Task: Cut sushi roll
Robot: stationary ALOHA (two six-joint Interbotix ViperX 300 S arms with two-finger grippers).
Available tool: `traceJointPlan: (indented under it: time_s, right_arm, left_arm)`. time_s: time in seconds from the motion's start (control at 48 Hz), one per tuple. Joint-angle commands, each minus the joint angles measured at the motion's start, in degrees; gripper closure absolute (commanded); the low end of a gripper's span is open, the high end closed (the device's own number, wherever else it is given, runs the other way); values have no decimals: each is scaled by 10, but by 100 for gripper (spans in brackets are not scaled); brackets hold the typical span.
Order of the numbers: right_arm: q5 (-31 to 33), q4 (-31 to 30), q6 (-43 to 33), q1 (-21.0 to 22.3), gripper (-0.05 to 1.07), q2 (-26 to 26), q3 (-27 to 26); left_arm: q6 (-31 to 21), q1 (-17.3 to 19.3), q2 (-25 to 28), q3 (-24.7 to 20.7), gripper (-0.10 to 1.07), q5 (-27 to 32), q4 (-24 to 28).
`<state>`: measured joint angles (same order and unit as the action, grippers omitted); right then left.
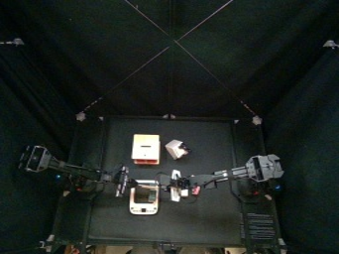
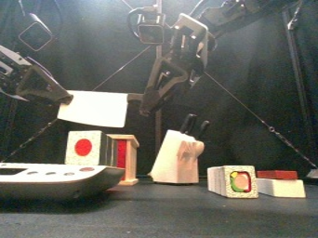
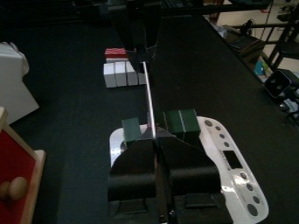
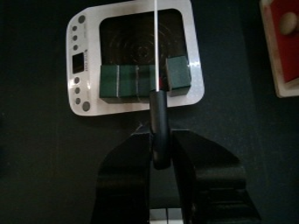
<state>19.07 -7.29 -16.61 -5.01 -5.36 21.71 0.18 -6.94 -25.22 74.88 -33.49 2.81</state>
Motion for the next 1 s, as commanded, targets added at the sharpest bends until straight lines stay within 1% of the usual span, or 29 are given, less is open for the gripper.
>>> traceJointPlan:
  time_s: [0.0,0.125,0.229,0.438,0.979]
  right_arm:
    - [-4,3,1,-4,53,25,-13]
    - [-4,5,0,-18,53,24,-10]
    - [-3,5,0,-25,53,20,-5]
    - [-4,14,0,-25,53,16,3]
    - [-8,16,-1,-25,53,8,6]
  left_arm:
    - [0,-12,4,-4,72,-3,3]
    - [0,-32,24,-1,72,-3,7]
    - [0,-33,41,-3,73,-3,9]
    - [-1,-33,67,-8,73,-4,8]
    - [-6,-45,72,-9,73,-3,3]
